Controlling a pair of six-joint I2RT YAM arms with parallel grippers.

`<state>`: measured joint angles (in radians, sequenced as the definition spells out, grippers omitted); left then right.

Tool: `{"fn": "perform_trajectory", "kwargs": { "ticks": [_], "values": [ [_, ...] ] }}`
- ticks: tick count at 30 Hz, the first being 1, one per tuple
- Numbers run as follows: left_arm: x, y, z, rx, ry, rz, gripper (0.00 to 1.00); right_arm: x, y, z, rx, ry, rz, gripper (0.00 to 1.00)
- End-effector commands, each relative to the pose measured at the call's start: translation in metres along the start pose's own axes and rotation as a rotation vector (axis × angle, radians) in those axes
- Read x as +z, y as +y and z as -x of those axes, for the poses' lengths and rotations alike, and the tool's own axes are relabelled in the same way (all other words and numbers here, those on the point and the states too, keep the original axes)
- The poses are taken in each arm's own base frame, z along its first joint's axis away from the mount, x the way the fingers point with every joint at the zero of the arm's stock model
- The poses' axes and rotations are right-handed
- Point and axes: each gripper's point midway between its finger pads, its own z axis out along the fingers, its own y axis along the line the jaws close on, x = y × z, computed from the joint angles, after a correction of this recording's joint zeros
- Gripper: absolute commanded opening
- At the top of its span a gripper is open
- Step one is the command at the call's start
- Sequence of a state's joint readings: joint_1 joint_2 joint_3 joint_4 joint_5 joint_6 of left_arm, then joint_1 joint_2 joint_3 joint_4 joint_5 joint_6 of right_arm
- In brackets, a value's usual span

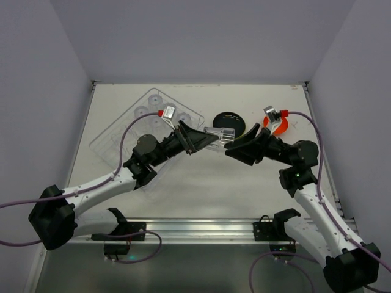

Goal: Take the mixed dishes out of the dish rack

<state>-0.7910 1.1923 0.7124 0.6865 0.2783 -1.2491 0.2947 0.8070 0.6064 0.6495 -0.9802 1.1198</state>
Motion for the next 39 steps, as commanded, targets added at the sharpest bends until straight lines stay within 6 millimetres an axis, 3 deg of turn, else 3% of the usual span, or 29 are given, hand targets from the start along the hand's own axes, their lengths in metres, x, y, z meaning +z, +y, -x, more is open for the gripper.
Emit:
{"fn": "perform_trajectory", "kwargs": {
  "ticks": [1, 5, 8, 9, 10, 14, 16, 17, 18, 20, 21, 23, 24, 28, 29, 30, 31, 32, 33, 34, 35, 37, 38, 39],
  "values": [
    [-0.002, -0.028, 0.016, -0.013, -0.109, -0.080, 0.00, 0.012, -0.005, 0.021, -0.092, -0.047, -0.026, 0.61],
    [-0.005, -0.017, 0.014, -0.068, -0.126, -0.053, 0.00, 0.016, 0.002, 0.022, -0.166, -0.015, 0.030, 0.44],
    [-0.010, -0.009, 0.009, -0.111, -0.140, -0.034, 0.00, 0.014, 0.001, 0.018, -0.202, -0.032, 0.052, 0.24],
    [-0.010, -0.006, 0.008, -0.118, -0.141, -0.028, 0.00, 0.013, -0.002, 0.019, -0.205, -0.041, 0.042, 0.05],
    [-0.010, -0.006, 0.006, -0.124, -0.134, -0.027, 0.00, 0.014, -0.004, 0.019, -0.208, -0.041, 0.038, 0.00],
    [-0.005, -0.006, 0.013, -0.084, -0.151, 0.002, 0.01, 0.015, -0.009, 0.023, -0.228, -0.050, 0.012, 0.00],
    [0.000, 0.002, 0.016, -0.043, -0.155, 0.054, 0.32, 0.016, -0.008, 0.027, -0.234, -0.058, 0.001, 0.00],
    [0.006, -0.010, 0.022, -0.017, -0.159, 0.038, 0.45, 0.016, -0.012, 0.026, -0.236, -0.047, -0.019, 0.00],
    [0.009, 0.001, 0.021, 0.032, -0.144, 0.096, 0.68, 0.016, -0.012, 0.027, -0.244, -0.046, -0.028, 0.00],
    [0.013, 0.008, 0.027, 0.086, -0.144, 0.182, 0.86, 0.014, -0.022, 0.026, -0.245, -0.037, -0.089, 0.00],
    [0.012, 0.019, 0.039, 0.117, -0.172, 0.305, 1.00, 0.012, -0.028, 0.025, -0.250, -0.033, -0.123, 0.00],
    [0.003, 0.032, 0.057, 0.216, -0.215, 0.446, 1.00, 0.004, -0.046, 0.022, -0.244, -0.018, -0.250, 0.00],
    [-0.015, 0.047, 0.074, 0.277, -0.270, 0.603, 1.00, 0.001, -0.052, 0.020, -0.242, -0.012, -0.287, 0.00],
    [-0.057, 0.051, 0.112, 0.465, -0.370, 0.826, 1.00, -0.014, -0.079, 0.022, -0.226, 0.023, -0.503, 0.00],
    [-0.065, 0.050, 0.117, 0.499, -0.376, 0.861, 1.00, -0.020, -0.091, 0.007, -0.199, 0.092, -0.571, 0.00],
    [-0.083, 0.053, 0.124, 0.564, -0.378, 0.946, 1.00, -0.026, -0.104, 0.012, -0.205, 0.088, -0.672, 0.00],
    [-0.089, 0.046, 0.130, 0.600, -0.381, 0.962, 1.00, -0.024, -0.102, 0.021, -0.214, 0.099, -0.712, 0.00],
    [-0.095, 0.044, 0.133, 0.640, -0.374, 0.982, 1.00, -0.030, -0.124, -0.007, -0.143, 0.239, -0.791, 0.00],
    [-0.111, 0.047, 0.137, 0.702, -0.355, 1.059, 1.00, -0.028, -0.127, 0.005, -0.167, 0.247, -0.857, 0.00],
    [-0.115, 0.039, 0.145, 0.725, -0.366, 1.084, 1.00, -0.035, -0.136, -0.011, -0.157, 0.345, -0.930, 0.00],
    [-0.123, 0.039, 0.150, 0.747, -0.369, 1.125, 1.00, -0.026, -0.151, -0.032, -0.155, 0.454, -0.973, 0.00],
    [-0.145, 0.045, 0.168, 0.774, -0.378, 1.256, 1.00, -0.025, -0.164, -0.032, -0.200, 0.510, -1.090, 0.00],
    [-0.150, 0.052, 0.173, 0.779, -0.354, 1.295, 1.00, -0.017, -0.176, -0.049, -0.200, 0.583, -1.110, 0.00],
    [-0.149, 0.057, 0.174, 0.766, -0.301, 1.282, 1.00, -0.013, -0.182, -0.045, -0.227, 0.581, -1.147, 0.00]
  ]
}}
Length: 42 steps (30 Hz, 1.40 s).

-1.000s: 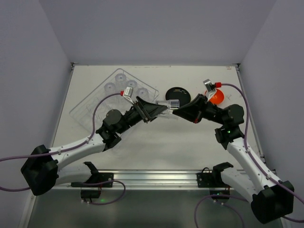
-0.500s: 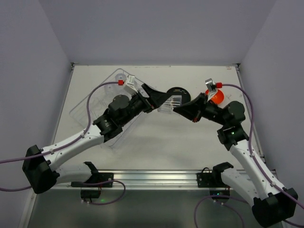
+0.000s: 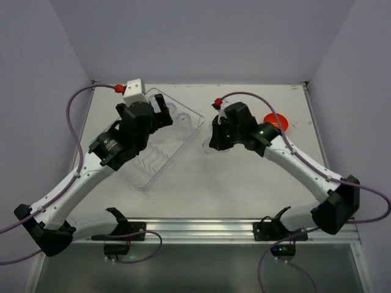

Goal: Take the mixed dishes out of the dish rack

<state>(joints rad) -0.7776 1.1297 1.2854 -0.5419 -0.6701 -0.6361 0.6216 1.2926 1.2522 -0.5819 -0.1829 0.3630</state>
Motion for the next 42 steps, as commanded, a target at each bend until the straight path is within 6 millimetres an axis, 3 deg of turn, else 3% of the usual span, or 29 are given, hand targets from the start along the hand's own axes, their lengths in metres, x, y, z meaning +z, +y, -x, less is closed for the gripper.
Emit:
{"fn": "perform_trajectory", "kwargs": {
  "ticks": [1, 2, 6, 9, 18, 20, 21, 22, 26, 29, 31, 32, 33, 34, 35, 36, 37, 38, 40, 42],
  "values": [
    [0.012, 0.063, 0.014, 0.136, 0.053, 0.190, 1.00, 0.014, -0.040, -0.033, -0.106, 0.165, -0.297, 0.00],
    [0.010, 0.054, 0.015, 0.124, 0.087, 0.123, 1.00, 0.030, -0.042, -0.043, -0.123, 0.214, -0.321, 0.00],
    [0.000, 0.052, 0.028, 0.112, 0.053, 0.080, 1.00, 0.067, -0.054, -0.058, -0.166, 0.306, -0.374, 0.00],
    [0.000, 0.058, 0.028, 0.129, 0.056, 0.112, 1.00, 0.081, -0.065, -0.066, -0.225, 0.368, -0.438, 0.00],
    [0.013, 0.056, 0.002, 0.141, 0.112, 0.098, 1.00, 0.102, -0.061, -0.083, -0.254, 0.425, -0.436, 0.01],
    [0.019, 0.051, -0.003, 0.148, 0.139, 0.084, 1.00, 0.103, -0.059, -0.082, -0.249, 0.411, -0.433, 0.11],
    [0.021, 0.049, -0.005, 0.151, 0.148, 0.082, 1.00, 0.103, -0.058, -0.083, -0.245, 0.407, -0.429, 0.26],
    [0.023, 0.049, -0.007, 0.155, 0.155, 0.085, 1.00, 0.102, -0.057, -0.081, -0.243, 0.399, -0.428, 0.30],
    [0.038, 0.053, -0.023, 0.180, 0.198, 0.126, 1.00, 0.090, -0.051, -0.068, -0.235, 0.351, -0.417, 0.49],
    [0.051, 0.052, -0.035, 0.190, 0.237, 0.122, 1.00, 0.070, -0.045, -0.052, -0.233, 0.291, -0.410, 0.59],
    [0.066, 0.051, -0.045, 0.196, 0.265, 0.112, 1.00, 0.045, -0.046, -0.035, -0.211, 0.211, -0.429, 0.65],
    [0.072, 0.046, -0.052, 0.199, 0.302, 0.078, 1.00, 0.036, -0.050, -0.036, -0.197, 0.198, -0.433, 0.68],
    [0.077, 0.047, -0.056, 0.197, 0.324, 0.077, 1.00, 0.014, -0.044, -0.022, -0.180, 0.120, -0.410, 0.71],
    [0.090, 0.055, -0.069, 0.204, 0.370, 0.107, 1.00, 0.005, -0.046, -0.012, -0.155, 0.059, -0.402, 0.78],
    [0.095, 0.056, -0.076, 0.201, 0.402, 0.106, 1.00, -0.004, -0.046, -0.004, -0.144, 0.003, -0.394, 0.98],
    [0.101, 0.059, -0.075, 0.190, 0.415, 0.117, 1.00, -0.025, -0.044, -0.003, -0.141, -0.068, -0.370, 0.99],
    [0.110, 0.063, -0.088, 0.198, 0.452, 0.128, 1.00, -0.030, -0.037, 0.012, -0.138, -0.170, -0.326, 0.99],
    [0.115, 0.065, -0.091, 0.193, 0.457, 0.140, 1.00, -0.029, -0.037, -0.001, -0.142, -0.179, -0.287, 0.99],
    [0.127, 0.073, -0.101, 0.186, 0.484, 0.169, 1.00, -0.054, -0.022, 0.017, -0.129, -0.341, -0.202, 0.99],
    [0.135, 0.075, -0.106, 0.190, 0.495, 0.173, 1.00, -0.057, -0.022, 0.008, -0.126, -0.370, -0.170, 0.99]
  ]
}}
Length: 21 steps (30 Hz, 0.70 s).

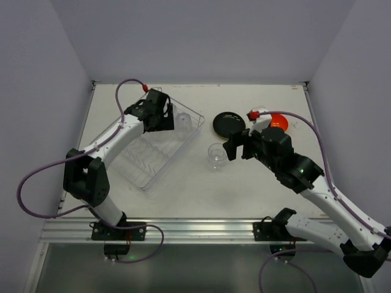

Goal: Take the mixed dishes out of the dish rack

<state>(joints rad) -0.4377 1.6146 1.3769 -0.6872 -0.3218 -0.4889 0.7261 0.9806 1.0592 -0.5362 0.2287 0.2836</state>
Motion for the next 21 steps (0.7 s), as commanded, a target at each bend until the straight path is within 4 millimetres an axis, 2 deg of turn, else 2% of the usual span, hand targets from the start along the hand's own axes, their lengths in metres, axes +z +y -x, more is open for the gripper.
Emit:
{"fn": "perform_trajectory", "kwargs": {
  "ticks": [1, 2, 5, 11, 17, 19, 20, 21],
  "values": [
    [0.007, -0.013, 0.024, 0.005, -0.031, -0.054, 1.00, -0.004, 0.012, 0.018, 0.038, -0.163, 0.091, 0.99],
    [0.011, -0.011, 0.024, 0.026, -0.027, -0.041, 0.99, -0.003, 0.012, 0.010, 0.032, -0.157, 0.097, 0.99],
    [0.020, -0.001, 0.030, 0.039, -0.033, 0.018, 1.00, -0.005, 0.016, 0.006, 0.014, -0.160, 0.131, 0.99],
    [0.035, 0.018, 0.034, 0.043, -0.001, 0.079, 0.99, -0.004, 0.024, 0.005, 0.008, -0.150, 0.175, 0.99],
    [0.047, 0.018, 0.029, 0.073, 0.023, 0.070, 0.96, -0.005, 0.025, 0.006, -0.002, -0.176, 0.191, 0.99],
    [0.052, 0.014, 0.028, 0.070, 0.020, 0.053, 0.95, -0.011, 0.028, 0.011, -0.008, -0.210, 0.216, 0.99],
    [0.053, 0.013, 0.028, 0.067, 0.016, 0.046, 0.94, -0.012, 0.033, 0.008, -0.021, -0.210, 0.251, 0.99],
    [0.057, 0.011, 0.027, 0.059, 0.006, 0.036, 0.93, -0.020, 0.037, 0.015, -0.022, -0.253, 0.283, 0.99]
  ]
}}
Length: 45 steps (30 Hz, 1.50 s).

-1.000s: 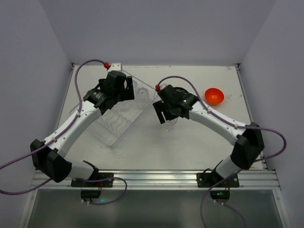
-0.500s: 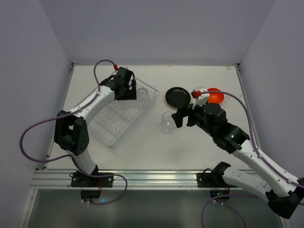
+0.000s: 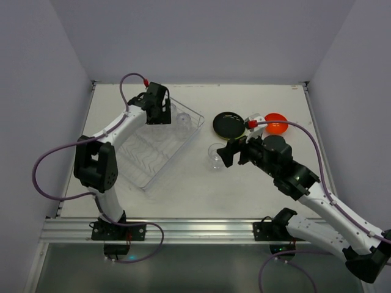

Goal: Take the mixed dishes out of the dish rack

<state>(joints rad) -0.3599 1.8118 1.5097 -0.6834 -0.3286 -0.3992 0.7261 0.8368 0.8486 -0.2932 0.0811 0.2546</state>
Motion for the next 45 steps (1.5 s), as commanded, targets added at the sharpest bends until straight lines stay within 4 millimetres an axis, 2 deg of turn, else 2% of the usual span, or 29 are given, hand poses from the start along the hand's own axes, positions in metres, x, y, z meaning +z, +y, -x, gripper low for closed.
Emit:
{"fn": "perform_trajectory", "kwargs": {
  "ticks": [1, 3, 7, 17, 22, 26, 28, 30, 31, 32, 34, 35, 38, 43, 45],
  "values": [
    [0.006, -0.010, 0.011, 0.003, -0.049, -0.054, 0.91, -0.010, 0.018, 0.023, -0.029, -0.126, 0.110, 0.99],
    [0.009, -0.014, 0.010, -0.007, -0.051, -0.073, 0.88, -0.018, 0.030, 0.028, -0.044, -0.160, 0.180, 0.99],
    [0.012, -0.025, 0.009, -0.011, -0.043, -0.123, 0.85, -0.023, 0.034, 0.029, -0.055, -0.175, 0.209, 0.99],
    [0.030, -0.025, -0.005, 0.008, 0.001, -0.096, 0.85, -0.021, 0.034, 0.024, -0.061, -0.158, 0.214, 0.99],
    [0.031, -0.019, -0.008, 0.019, 0.010, -0.064, 0.85, -0.026, 0.034, 0.027, -0.059, -0.182, 0.218, 0.99],
    [0.024, -0.018, -0.007, 0.012, 0.005, -0.074, 0.70, -0.024, 0.034, 0.025, -0.055, -0.179, 0.216, 0.99],
    [0.021, -0.019, -0.005, 0.002, -0.004, -0.080, 0.67, -0.024, 0.034, 0.025, -0.055, -0.179, 0.218, 0.99],
    [0.016, -0.022, -0.002, -0.002, -0.012, -0.098, 0.59, -0.024, 0.034, 0.025, -0.055, -0.179, 0.216, 0.99],
    [0.013, -0.026, -0.002, 0.002, -0.013, -0.112, 0.52, -0.025, 0.033, 0.025, -0.056, -0.181, 0.215, 0.99],
    [0.008, -0.027, 0.001, 0.000, -0.025, -0.120, 0.40, -0.025, 0.033, 0.026, -0.056, -0.184, 0.214, 0.99],
    [0.000, -0.031, 0.005, 0.003, -0.045, -0.126, 0.26, -0.027, 0.032, 0.027, -0.055, -0.194, 0.207, 0.99],
    [-0.007, -0.031, 0.008, 0.000, -0.061, -0.132, 0.16, -0.026, 0.031, 0.027, -0.053, -0.195, 0.203, 0.99],
    [-0.023, -0.036, 0.014, 0.000, -0.087, -0.155, 0.00, -0.026, 0.029, 0.027, -0.046, -0.199, 0.190, 0.99],
    [-0.049, -0.040, 0.021, 0.003, -0.120, -0.174, 0.00, -0.022, 0.023, 0.025, -0.026, -0.186, 0.152, 0.99],
    [-0.066, -0.039, 0.025, 0.003, -0.144, -0.177, 0.00, -0.019, 0.020, 0.024, -0.014, -0.178, 0.132, 0.99]
  ]
}}
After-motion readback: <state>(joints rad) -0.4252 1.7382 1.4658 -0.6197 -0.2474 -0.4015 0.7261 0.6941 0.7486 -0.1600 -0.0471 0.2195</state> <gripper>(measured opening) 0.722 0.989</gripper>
